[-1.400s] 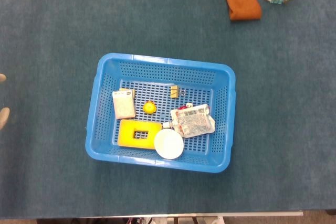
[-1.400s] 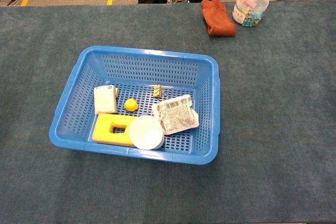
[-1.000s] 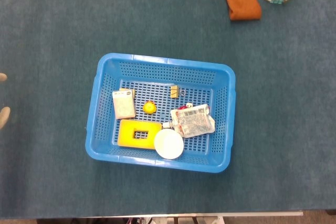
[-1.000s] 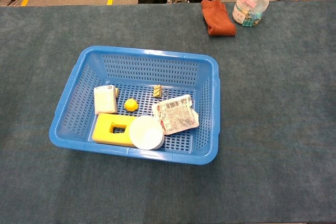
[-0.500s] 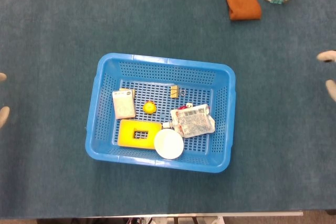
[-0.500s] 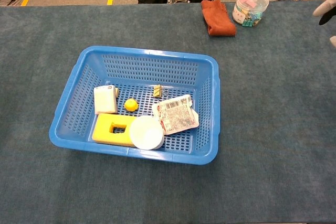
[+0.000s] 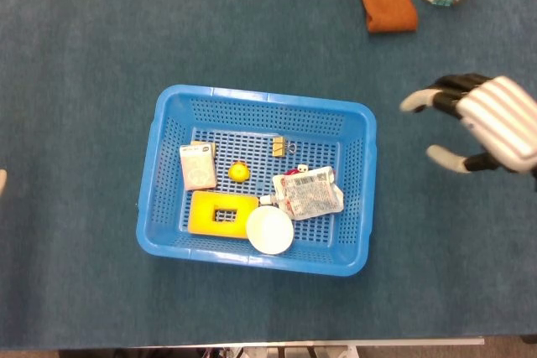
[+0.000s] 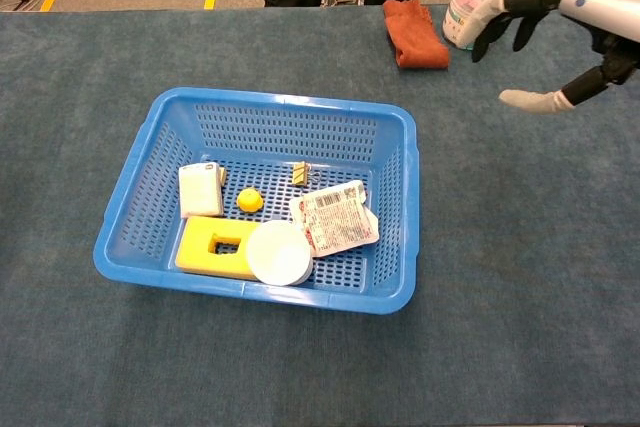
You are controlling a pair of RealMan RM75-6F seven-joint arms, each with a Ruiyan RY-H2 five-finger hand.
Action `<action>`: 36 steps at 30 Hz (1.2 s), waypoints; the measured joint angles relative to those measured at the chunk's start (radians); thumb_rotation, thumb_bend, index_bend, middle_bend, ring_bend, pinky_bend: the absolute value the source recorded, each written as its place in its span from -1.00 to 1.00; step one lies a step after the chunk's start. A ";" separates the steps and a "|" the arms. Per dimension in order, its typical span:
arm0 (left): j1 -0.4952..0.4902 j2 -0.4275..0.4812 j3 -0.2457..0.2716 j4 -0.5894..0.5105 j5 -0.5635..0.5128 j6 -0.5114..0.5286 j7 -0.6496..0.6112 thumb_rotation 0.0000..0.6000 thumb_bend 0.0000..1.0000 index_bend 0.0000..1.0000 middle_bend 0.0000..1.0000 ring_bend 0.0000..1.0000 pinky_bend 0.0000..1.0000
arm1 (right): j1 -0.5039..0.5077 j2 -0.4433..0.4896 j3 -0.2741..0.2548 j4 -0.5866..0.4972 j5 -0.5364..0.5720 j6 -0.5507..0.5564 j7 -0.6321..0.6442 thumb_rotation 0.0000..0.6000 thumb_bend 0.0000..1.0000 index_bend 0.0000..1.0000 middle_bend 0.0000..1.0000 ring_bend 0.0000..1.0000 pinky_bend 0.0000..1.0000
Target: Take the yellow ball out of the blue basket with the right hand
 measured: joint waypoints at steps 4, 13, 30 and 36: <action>0.012 -0.003 0.006 -0.006 -0.001 0.016 0.002 1.00 -0.49 -0.42 -0.39 -0.58 -0.50 | 0.064 -0.017 0.022 -0.022 0.037 -0.066 -0.013 1.00 -0.83 -0.38 -0.24 -0.42 -0.28; 0.038 0.003 0.014 -0.022 0.009 0.053 0.001 1.00 -0.49 -0.42 -0.39 -0.58 -0.50 | 0.183 -0.116 0.064 -0.024 0.195 -0.170 -0.131 1.00 -0.90 -0.29 -0.24 -0.42 -0.28; 0.069 0.006 0.010 -0.035 0.021 0.101 -0.009 1.00 -0.49 -0.42 -0.39 -0.58 -0.50 | 0.496 -0.470 0.050 0.147 0.639 -0.264 -0.496 1.00 -0.82 -0.08 -0.24 -0.42 -0.27; 0.068 0.003 0.001 -0.033 0.018 0.102 -0.016 1.00 -0.49 -0.42 -0.39 -0.58 -0.50 | 0.603 -0.593 0.029 0.213 0.759 -0.207 -0.623 1.00 -0.82 -0.02 -0.24 -0.43 -0.27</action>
